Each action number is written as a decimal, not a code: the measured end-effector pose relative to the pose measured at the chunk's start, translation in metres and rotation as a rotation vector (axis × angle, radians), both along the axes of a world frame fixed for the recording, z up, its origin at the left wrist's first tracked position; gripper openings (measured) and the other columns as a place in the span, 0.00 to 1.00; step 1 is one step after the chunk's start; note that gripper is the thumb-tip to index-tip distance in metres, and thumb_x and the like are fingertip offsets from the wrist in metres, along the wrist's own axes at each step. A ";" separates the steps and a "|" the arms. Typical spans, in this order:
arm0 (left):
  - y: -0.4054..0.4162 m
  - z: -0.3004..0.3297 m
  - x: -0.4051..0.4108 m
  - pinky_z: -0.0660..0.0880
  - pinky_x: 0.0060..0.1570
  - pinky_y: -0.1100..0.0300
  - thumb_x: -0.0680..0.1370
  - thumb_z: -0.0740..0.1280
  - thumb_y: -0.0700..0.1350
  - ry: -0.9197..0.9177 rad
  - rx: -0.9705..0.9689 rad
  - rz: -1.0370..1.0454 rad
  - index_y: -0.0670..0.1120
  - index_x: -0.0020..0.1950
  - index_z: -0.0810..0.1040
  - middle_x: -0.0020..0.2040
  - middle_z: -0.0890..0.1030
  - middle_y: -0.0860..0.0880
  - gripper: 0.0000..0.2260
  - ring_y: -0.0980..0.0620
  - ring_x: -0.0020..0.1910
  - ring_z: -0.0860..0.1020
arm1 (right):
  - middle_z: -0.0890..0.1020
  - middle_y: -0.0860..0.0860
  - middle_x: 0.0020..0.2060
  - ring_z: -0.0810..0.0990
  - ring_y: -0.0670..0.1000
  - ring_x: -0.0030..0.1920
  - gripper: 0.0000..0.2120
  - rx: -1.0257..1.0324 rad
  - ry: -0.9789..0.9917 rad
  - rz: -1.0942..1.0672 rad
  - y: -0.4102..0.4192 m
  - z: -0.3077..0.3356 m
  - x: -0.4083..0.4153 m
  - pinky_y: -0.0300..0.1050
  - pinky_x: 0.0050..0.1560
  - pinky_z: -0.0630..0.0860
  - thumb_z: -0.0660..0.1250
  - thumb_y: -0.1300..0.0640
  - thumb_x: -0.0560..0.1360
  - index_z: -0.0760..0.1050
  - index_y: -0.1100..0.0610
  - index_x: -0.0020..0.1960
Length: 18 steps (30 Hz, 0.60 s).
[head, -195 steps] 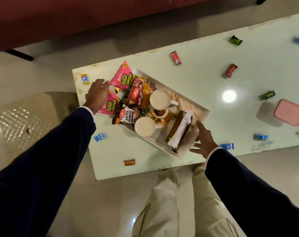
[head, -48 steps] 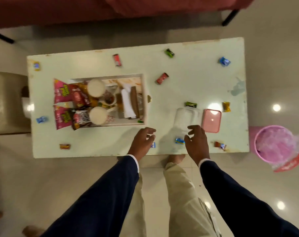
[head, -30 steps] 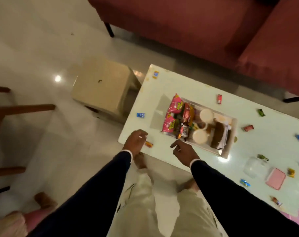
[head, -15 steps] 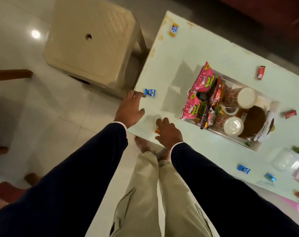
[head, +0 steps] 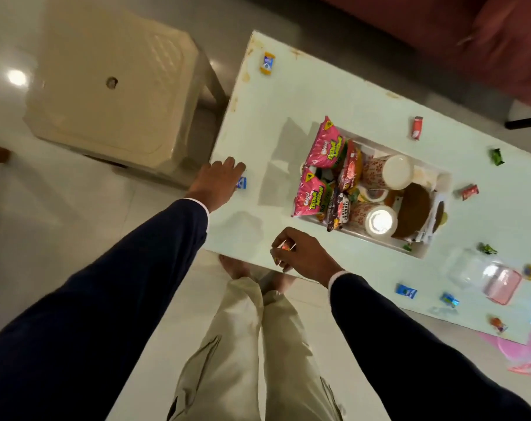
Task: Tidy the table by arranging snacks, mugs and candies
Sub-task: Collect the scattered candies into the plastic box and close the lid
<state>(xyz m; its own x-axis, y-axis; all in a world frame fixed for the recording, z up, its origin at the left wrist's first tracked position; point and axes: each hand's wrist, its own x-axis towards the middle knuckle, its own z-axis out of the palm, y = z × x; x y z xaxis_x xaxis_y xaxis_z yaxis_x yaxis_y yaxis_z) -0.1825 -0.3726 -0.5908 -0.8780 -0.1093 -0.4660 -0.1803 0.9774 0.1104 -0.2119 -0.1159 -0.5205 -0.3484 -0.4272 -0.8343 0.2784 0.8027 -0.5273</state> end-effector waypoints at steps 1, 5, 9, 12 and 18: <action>0.000 0.000 0.000 0.73 0.48 0.49 0.80 0.65 0.45 -0.021 -0.017 -0.004 0.45 0.69 0.67 0.59 0.75 0.43 0.18 0.40 0.53 0.79 | 0.85 0.52 0.35 0.82 0.46 0.33 0.04 0.004 -0.016 -0.026 0.007 0.008 -0.001 0.42 0.36 0.82 0.71 0.57 0.75 0.79 0.57 0.47; 0.019 0.022 0.012 0.73 0.47 0.49 0.78 0.66 0.44 -0.050 0.331 0.403 0.44 0.56 0.72 0.51 0.79 0.42 0.09 0.39 0.47 0.80 | 0.86 0.56 0.43 0.81 0.49 0.39 0.07 0.027 -0.058 -0.208 0.043 0.050 -0.001 0.44 0.42 0.80 0.70 0.58 0.78 0.83 0.59 0.53; 0.063 0.082 0.035 0.73 0.40 0.56 0.79 0.69 0.44 -0.006 0.801 0.790 0.43 0.50 0.73 0.47 0.81 0.47 0.07 0.46 0.42 0.81 | 0.84 0.65 0.53 0.82 0.53 0.46 0.11 0.012 -0.066 -0.401 0.083 0.095 0.007 0.49 0.51 0.82 0.70 0.61 0.78 0.81 0.66 0.57; 0.095 0.125 0.043 0.71 0.36 0.59 0.82 0.63 0.44 -0.001 0.932 0.797 0.44 0.50 0.70 0.44 0.78 0.48 0.05 0.50 0.38 0.80 | 0.84 0.61 0.51 0.83 0.54 0.47 0.08 -0.034 -0.078 -0.538 0.111 0.126 0.010 0.45 0.52 0.83 0.70 0.63 0.78 0.81 0.65 0.55; 0.167 0.188 0.025 0.67 0.40 0.54 0.85 0.54 0.45 -0.040 1.014 0.783 0.45 0.44 0.68 0.38 0.72 0.42 0.11 0.47 0.34 0.69 | 0.84 0.52 0.42 0.82 0.49 0.41 0.04 -0.087 0.001 -0.657 0.174 0.172 -0.002 0.41 0.41 0.78 0.70 0.58 0.79 0.80 0.59 0.51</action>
